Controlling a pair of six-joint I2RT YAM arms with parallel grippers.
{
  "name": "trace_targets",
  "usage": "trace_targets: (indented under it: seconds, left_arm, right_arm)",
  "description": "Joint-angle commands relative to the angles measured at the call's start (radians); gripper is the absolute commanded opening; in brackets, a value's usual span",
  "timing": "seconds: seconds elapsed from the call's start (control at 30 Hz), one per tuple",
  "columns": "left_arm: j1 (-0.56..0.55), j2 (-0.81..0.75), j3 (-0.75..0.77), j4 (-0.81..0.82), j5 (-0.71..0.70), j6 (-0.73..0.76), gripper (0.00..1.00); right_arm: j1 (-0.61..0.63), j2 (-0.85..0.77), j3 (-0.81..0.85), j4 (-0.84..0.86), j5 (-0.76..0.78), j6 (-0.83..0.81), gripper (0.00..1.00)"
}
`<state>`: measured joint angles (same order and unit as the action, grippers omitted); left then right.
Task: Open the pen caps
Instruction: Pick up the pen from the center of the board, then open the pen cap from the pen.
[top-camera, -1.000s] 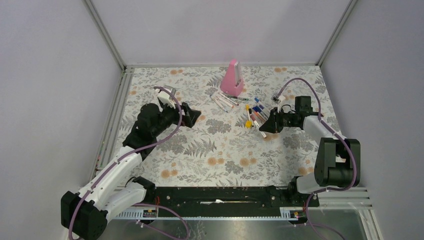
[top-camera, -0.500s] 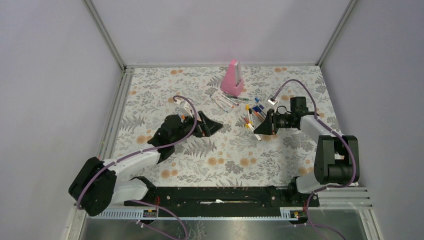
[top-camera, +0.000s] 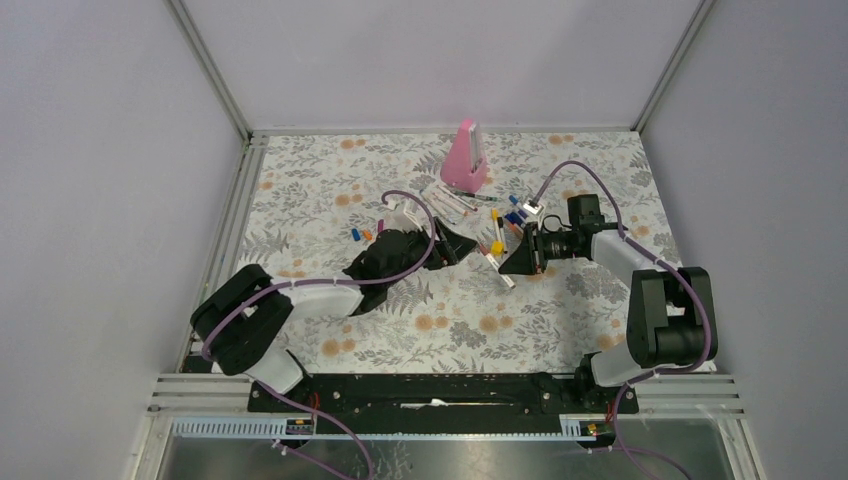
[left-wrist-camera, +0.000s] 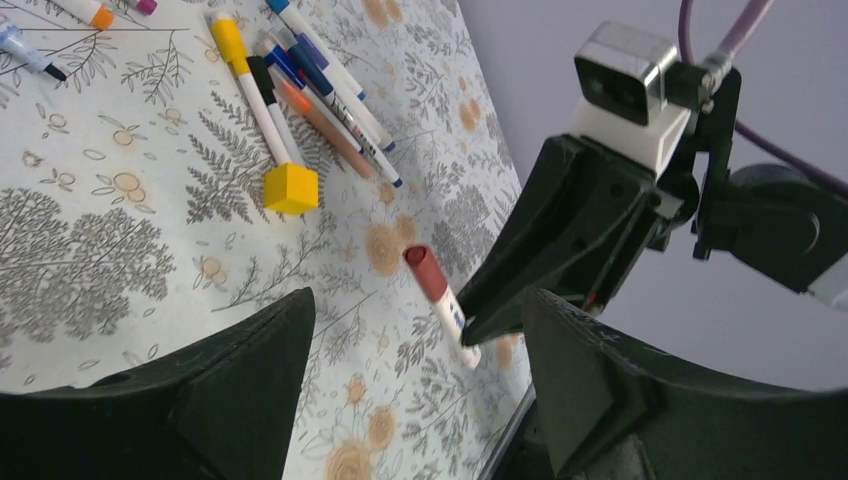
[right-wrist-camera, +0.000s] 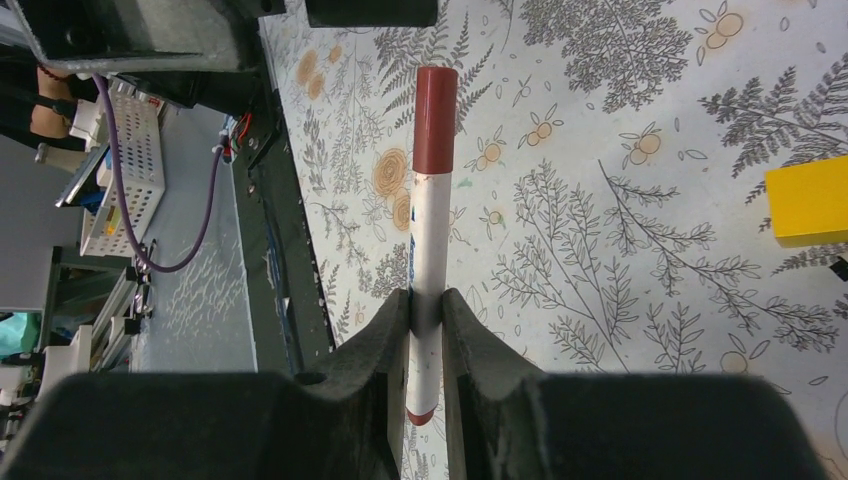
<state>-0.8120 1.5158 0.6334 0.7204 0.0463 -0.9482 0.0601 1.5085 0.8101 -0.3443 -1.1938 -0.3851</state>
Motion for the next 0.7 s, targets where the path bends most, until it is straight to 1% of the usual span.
trace_targets:
  seconds: [0.0,0.07,0.27,0.5,0.67]
  left_arm:
    - [-0.011,0.06,0.07,0.127,-0.076,-0.055,0.76]
    - [-0.013,0.08,0.085,0.128,-0.081,-0.067,0.72]
    - [-0.041,0.132,0.127,0.104,-0.098,-0.099,0.65]
    - [-0.063,0.174,0.148,0.093,-0.103,-0.133,0.61]
    - [-0.074,0.191,0.16,0.095,-0.103,-0.148,0.53]
  right_arm:
    - [0.02,0.01,0.026,-0.038,-0.027,-0.022,0.0]
    - [0.025,0.015,0.03,-0.044,-0.025,-0.027,0.0]
    - [0.034,0.019,0.034,-0.05,-0.021,-0.033,0.0]
    - [0.041,0.022,0.035,-0.051,-0.018,-0.035,0.0]
    - [0.046,0.028,0.035,-0.05,-0.011,-0.035,0.0]
